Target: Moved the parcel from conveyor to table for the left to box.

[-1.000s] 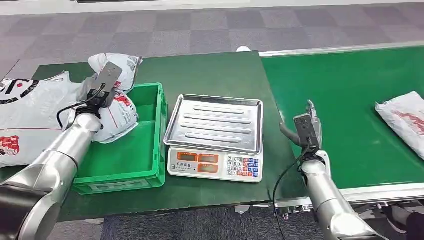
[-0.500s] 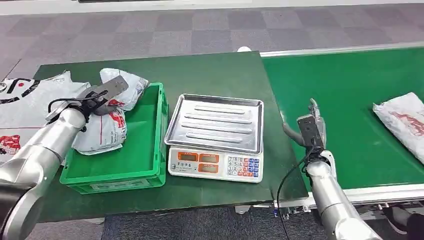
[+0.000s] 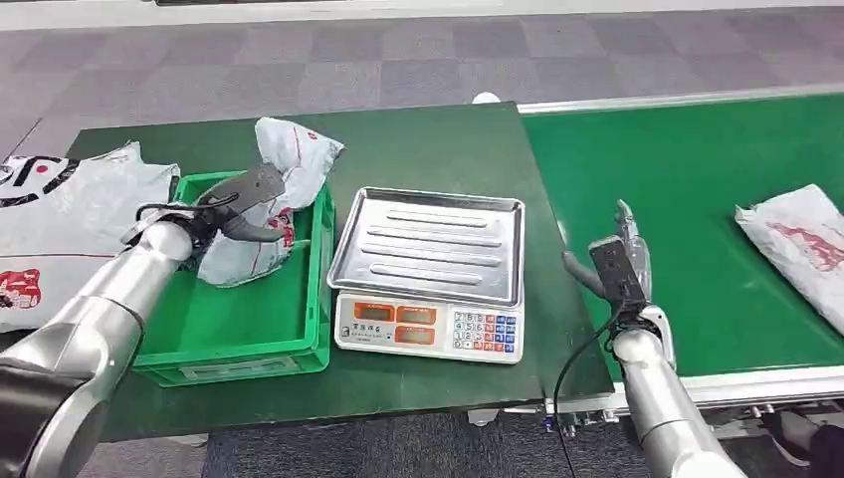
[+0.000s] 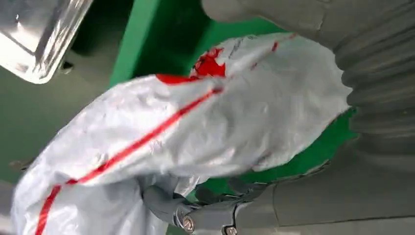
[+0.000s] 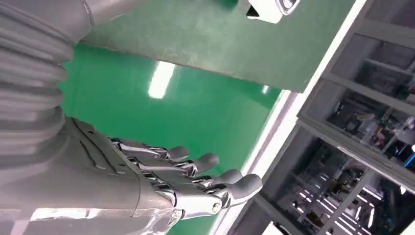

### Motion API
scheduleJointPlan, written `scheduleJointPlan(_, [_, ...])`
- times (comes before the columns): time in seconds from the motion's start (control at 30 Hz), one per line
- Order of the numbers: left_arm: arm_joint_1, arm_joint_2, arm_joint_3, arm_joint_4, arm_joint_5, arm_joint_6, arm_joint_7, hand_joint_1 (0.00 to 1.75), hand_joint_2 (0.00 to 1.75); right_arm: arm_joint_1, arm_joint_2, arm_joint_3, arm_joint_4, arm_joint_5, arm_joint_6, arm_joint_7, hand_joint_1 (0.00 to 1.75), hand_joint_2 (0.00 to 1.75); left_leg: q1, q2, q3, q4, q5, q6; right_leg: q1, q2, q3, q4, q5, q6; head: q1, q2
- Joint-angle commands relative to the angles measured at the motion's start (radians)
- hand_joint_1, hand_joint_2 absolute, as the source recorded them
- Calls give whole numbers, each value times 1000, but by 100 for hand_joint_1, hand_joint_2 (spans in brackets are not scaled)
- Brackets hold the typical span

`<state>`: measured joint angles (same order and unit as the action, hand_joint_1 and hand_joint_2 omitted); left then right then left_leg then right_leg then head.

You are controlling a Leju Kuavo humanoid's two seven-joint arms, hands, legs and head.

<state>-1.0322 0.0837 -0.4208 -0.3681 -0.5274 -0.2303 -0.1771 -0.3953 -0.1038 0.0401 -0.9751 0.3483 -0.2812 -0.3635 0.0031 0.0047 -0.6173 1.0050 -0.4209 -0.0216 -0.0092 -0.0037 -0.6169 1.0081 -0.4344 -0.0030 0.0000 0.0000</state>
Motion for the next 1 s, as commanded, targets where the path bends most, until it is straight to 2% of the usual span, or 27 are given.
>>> scheduleJointPlan(0.03, [-5, -62, -44, -70, -107, 195, 72, 0, 175, -32, 39, -32, 28, 26, 3, 10, 0, 175, 0, -2, 1, 0, 0, 0, 0, -1, 1, -1, 0, 0, 0, 0])
scheduleJointPlan(0.13, [19, -80, -19, -109, -140, 333, 70, 0, 175, -29, 47, -27, 24, 27, -10, 14, 0, 175, 0, -1, 2, -1, -1, 0, 1, 0, 3, -2, -1, 0, 0, 0])
scheduleJointPlan(0.2, [36, -96, -12, -143, -184, 478, 68, 0, 175, -24, 45, -23, 22, 23, -15, 20, 0, 175, 0, 0, 2, -1, -1, 0, 0, 0, 2, -1, -1, 0, 0, 0])
scheduleJointPlan(0.23, [39, -104, -8, -147, -183, 486, 63, 0, 175, -23, 46, -21, 24, 22, -15, 19, 0, 175, 1, -1, 3, -1, -1, 0, 1, 0, 4, -2, -1, 0, 0, 0])
scheduleJointPlan(0.27, [90, -150, 89, -200, -45, 468, -75, 0, 175, -33, 46, -9, 48, 11, -12, 6, 0, 175, 0, -1, 2, -1, -1, 0, 0, -1, 2, -1, -1, 0, 0, 0])
scheduleJointPlan(0.43, [115, -169, 80, -198, -45, 490, -84, 0, 175, -47, 48, 0, 70, 4, -19, -3, 0, 175, 0, -1, 4, -2, -1, 1, 0, -1, 5, -3, -1, 1, 0, 0])
scheduleJointPlan(0.47, [118, -176, 108, -198, 25, 392, -128, 0, 175, -52, 47, 5, 77, -4, -13, -8, 0, 175, 0, -1, 2, -1, -1, 1, 0, -2, 4, -2, -1, 1, 0, 0])
scheduleJointPlan(0.5, [135, -194, 159, -191, 144, 229, -180, 0, 175, -78, 52, 17, 104, -16, 3, -21, 0, 175, 1, -1, 3, -1, -1, 1, 0, -1, 5, -2, -1, 2, 0, 0])
scheduleJointPlan(0.53, [161, -220, 212, -188, 243, 156, -227, 0, 175, -104, 62, 29, 131, -22, 5, -31, 0, 175, 0, -1, 1, 0, -1, 1, 0, -2, 3, -1, -1, 1, 0, 0])
scheduleJointPlan(0.6, [196, -271, 251, -164, 372, 90, -310, 0, 175, -153, 86, 55, 178, -30, -5, -35, 0, 175, -1, 2, 3, -1, -2, 1, -1, 1, 3, -2, 0, 1, 0, 0])
scheduleJointPlan(0.67, [204, -312, 270, -141, 483, 12, -323, 0, 175, -178, 92, 82, 191, -37, -9, -24, 0, 175, -1, 2, 2, -1, -2, 1, -2, 1, 3, -2, 0, 1, 0, 0])
scheduleJointPlan(0.73, [204, -331, 263, -135, 494, 9, -321, 0, 175, -183, 93, 87, 194, -39, -10, -21, 0, 175, 0, 0, 1, 0, -1, 1, -1, -2, 2, -1, -1, 1, 0, 0])
scheduleJointPlan(0.87, [196, -326, 256, -130, 508, 13, -318, 0, 175, -179, 87, 91, 195, -45, -11, -22, 0, 175, -1, 0, 2, -1, -1, 2, -1, -1, 3, -1, -1, 1, 0, 0])
scheduleJointPlan(0.9, [191, -333, 263, -113, 566, -43, -295, 0, 175, -180, 89, 95, 198, -59, -5, -26, 0, 175, -1, -1, 4, -2, -1, 2, -1, -2, 5, -3, -1, 1, 0, 0])
scheduleJointPlan(1.0, [175, -384, 236, -54, 611, 9, -298, 0, 175, -199, 115, 114, 240, -71, -8, -32, 0, 175, 0, -1, 2, -1, -1, 2, -1, -2, 3, -1, -1, 1, 0, 0])
